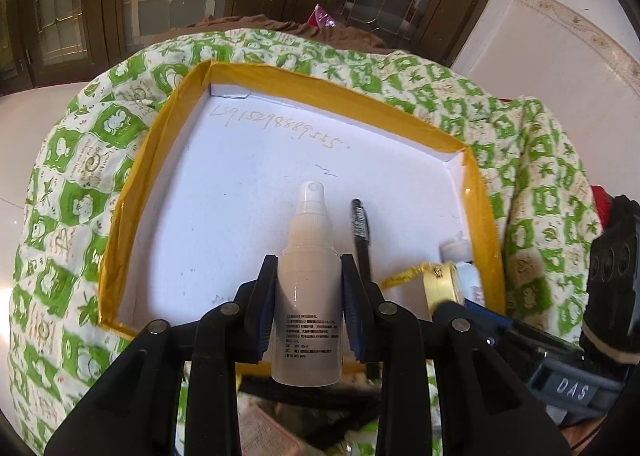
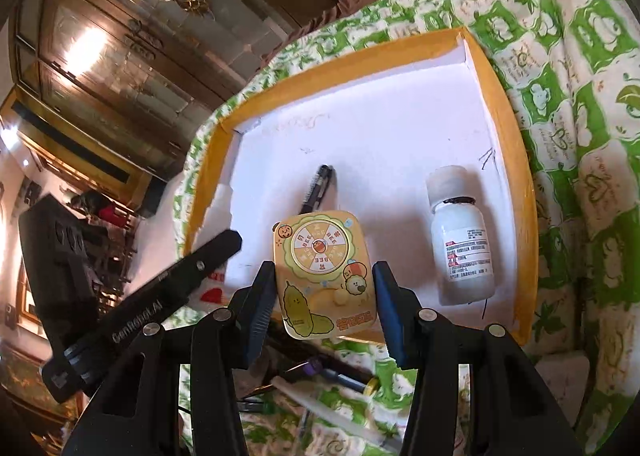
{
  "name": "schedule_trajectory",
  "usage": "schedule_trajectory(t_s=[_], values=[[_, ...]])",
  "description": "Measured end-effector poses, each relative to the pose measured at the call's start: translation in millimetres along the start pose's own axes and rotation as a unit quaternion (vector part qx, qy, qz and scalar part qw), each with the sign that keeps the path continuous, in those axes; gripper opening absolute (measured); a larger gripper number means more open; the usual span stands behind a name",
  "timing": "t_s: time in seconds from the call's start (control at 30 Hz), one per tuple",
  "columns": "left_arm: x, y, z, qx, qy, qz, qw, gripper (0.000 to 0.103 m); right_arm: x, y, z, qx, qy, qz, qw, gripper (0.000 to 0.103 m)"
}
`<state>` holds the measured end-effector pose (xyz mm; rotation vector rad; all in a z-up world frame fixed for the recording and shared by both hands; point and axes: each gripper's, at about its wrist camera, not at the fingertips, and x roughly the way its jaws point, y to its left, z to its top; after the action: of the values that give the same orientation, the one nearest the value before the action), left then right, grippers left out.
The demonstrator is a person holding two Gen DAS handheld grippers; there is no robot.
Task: Organize rigid objects
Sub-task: 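Lower the spray bottle into the tray with the left tool while the right tool lowers the tag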
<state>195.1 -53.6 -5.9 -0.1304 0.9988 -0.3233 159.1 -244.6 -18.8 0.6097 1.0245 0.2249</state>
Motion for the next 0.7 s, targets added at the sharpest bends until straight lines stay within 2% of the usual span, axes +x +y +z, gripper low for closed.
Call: schedule_trajectory(t_s=[0.37, 0.63, 0.67, 0.7], values=[[32.5, 5.8, 1.6, 0.009, 0.018, 0.027, 0.9994, 0.027, 16.9, -7.6, 2.5, -0.014, 0.001, -0.039, 0.999, 0.044], [37.2, 8.9, -0.2, 0.006, 0.013, 0.03, 0.9995, 0.028, 20.4, 2.0, -2.7, -0.058, -0.016, -0.086, 0.994, 0.044], [37.1, 8.9, -0.4, 0.004, 0.013, 0.029, 0.9995, 0.032, 19.1, 3.0, -3.6, -0.062, -0.019, -0.089, 0.994, 0.044], [36.2, 9.2, -0.7, 0.002, 0.015, 0.029, 0.9995, 0.049, 17.2, 3.2, -3.9, -0.067, -0.024, -0.091, 0.993, 0.044]])
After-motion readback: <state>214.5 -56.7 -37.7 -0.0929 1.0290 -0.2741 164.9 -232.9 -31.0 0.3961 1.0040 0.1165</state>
